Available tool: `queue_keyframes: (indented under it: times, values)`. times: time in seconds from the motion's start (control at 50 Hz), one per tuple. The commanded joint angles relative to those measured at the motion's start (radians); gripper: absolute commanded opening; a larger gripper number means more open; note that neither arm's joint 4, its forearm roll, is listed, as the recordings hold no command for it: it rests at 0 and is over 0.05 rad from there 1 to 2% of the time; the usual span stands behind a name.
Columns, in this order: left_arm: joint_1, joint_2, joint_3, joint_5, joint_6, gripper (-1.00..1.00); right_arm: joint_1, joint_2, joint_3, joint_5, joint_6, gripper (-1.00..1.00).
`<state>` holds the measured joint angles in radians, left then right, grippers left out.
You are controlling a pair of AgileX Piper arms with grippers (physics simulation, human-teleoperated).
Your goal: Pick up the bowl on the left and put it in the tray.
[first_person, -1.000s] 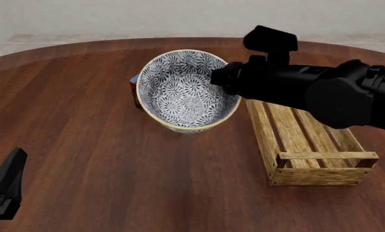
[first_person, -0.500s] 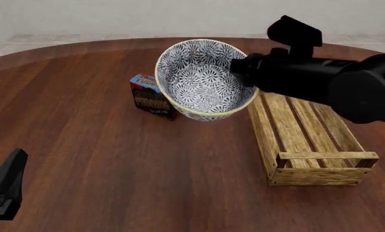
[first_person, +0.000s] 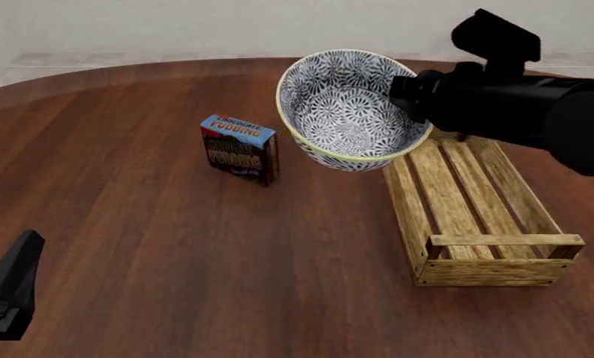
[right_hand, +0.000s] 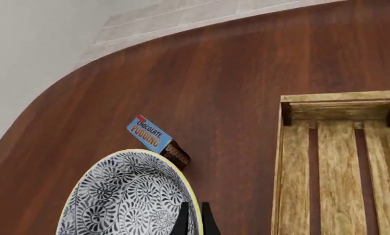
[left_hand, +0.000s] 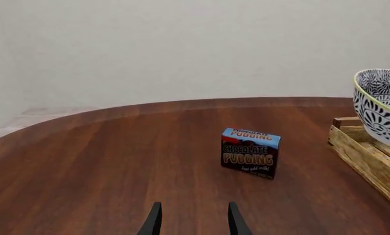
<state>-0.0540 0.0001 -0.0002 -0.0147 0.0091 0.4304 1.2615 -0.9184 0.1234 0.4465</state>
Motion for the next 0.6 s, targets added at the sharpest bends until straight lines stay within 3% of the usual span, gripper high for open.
queue_keyframes:
  times: [0.02,0.6]
  values:
    - [0.0,0.0,0.0,-0.001,-0.001,1.0,-0.031,-0.025,-0.005,0.016,0.004,-1.0]
    - [-0.013,0.0,0.0,-0.009,0.008,1.0,-0.098,-0.084,0.035,0.031,0.028,-1.0]
